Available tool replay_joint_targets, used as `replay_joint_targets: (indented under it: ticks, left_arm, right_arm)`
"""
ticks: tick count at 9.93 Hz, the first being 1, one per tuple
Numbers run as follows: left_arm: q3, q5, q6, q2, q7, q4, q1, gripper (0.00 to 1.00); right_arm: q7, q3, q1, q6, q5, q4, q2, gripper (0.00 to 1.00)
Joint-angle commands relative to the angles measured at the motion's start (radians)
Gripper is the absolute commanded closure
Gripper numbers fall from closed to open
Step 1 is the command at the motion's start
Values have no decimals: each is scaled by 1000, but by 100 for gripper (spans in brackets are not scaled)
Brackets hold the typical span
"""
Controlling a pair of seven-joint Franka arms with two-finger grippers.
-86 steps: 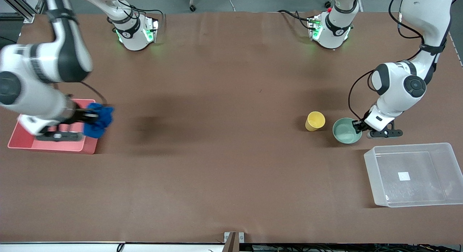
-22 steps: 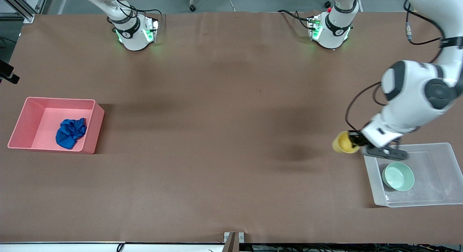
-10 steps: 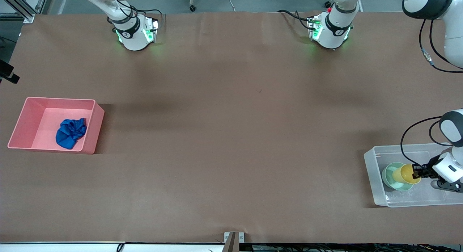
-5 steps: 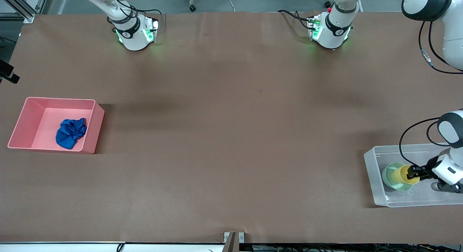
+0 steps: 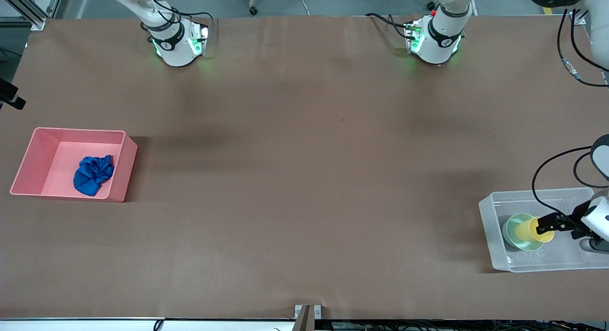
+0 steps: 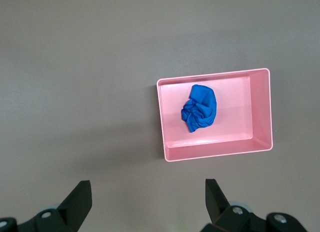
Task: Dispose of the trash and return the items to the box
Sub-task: 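Open the left gripper to release the cup and lift away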
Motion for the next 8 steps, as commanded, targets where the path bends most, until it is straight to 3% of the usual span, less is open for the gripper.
replay_joint_targets:
  ticks: [1,5,8]
  left_arm:
    - [-56,3,-151,-118,-57,-50,-2,0]
    - [-173,-3,-264,-401,-189,-212,2,0]
    - [-216,-61,-370,-475,-203,-156,-4,0]
  right_arm:
    - [1,0,-2,-11,10,13,4,0]
    - [1,0,-2,-12,10,13,4,0]
    - [1,0,-4,-11,10,13,4,0]
